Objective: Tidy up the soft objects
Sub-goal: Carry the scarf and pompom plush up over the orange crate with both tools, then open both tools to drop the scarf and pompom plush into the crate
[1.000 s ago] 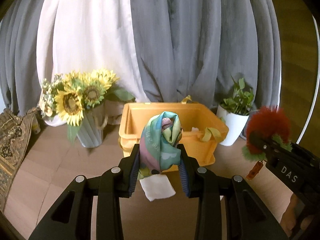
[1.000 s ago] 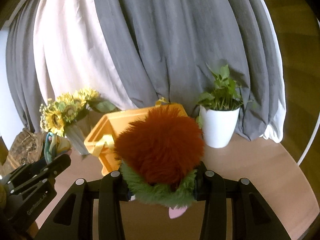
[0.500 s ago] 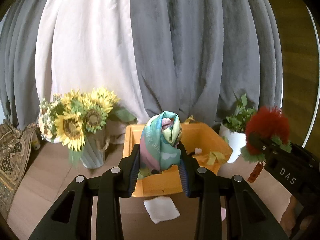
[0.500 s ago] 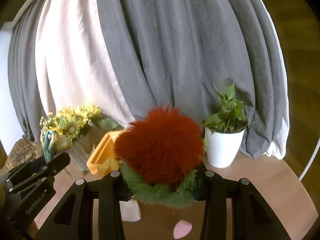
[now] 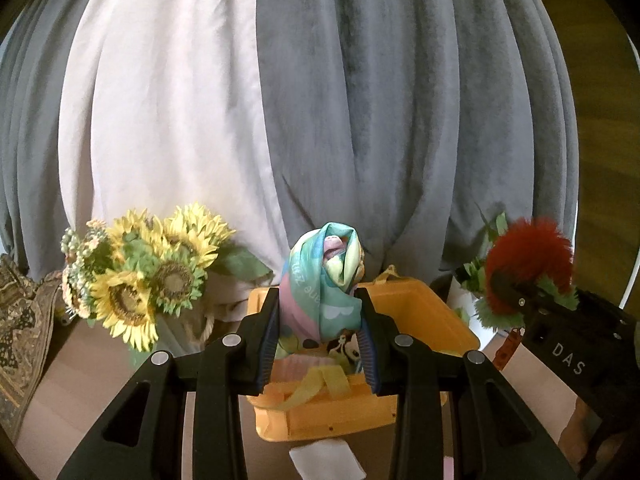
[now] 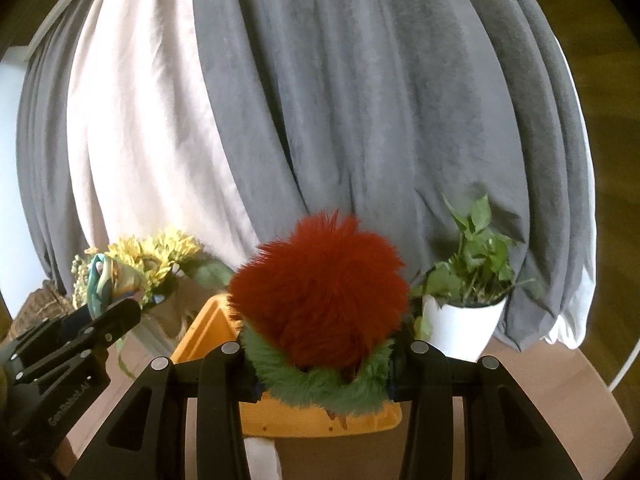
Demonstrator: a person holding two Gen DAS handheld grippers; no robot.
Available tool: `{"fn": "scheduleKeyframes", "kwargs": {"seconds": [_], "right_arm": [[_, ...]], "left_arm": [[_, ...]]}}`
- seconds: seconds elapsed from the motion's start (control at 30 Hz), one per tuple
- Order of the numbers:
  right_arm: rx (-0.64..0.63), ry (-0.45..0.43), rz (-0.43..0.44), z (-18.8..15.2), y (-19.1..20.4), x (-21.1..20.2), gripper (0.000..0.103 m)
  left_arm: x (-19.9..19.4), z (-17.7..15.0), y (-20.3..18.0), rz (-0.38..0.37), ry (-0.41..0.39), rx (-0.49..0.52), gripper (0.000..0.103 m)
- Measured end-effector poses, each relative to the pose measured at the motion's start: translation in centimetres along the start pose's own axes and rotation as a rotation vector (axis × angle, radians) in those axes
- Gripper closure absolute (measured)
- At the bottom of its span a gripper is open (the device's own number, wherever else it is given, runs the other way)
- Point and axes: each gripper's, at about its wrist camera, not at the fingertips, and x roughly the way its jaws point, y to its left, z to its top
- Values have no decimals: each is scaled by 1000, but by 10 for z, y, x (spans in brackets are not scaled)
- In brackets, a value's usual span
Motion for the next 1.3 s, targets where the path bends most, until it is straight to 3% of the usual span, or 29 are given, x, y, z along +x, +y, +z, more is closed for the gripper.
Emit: {"fn": "scheduleKeyframes", "kwargs": {"seconds": [0.43,1.17,1.27,1.3], "right_arm": [[-9,8,13,15,4,52,60],[-36,218,25,-14,6,161,60],[-32,248,30,-19,5,171,56],[-30,255,31,-20,4,173,50]], "left_arm": [[54,9,8,-7,25,0,68],[155,-25,16,-41,228,-17,67],[162,-29,15,-39,241,-18,62],[163,-30,15,-37,242,-19,60]]}}
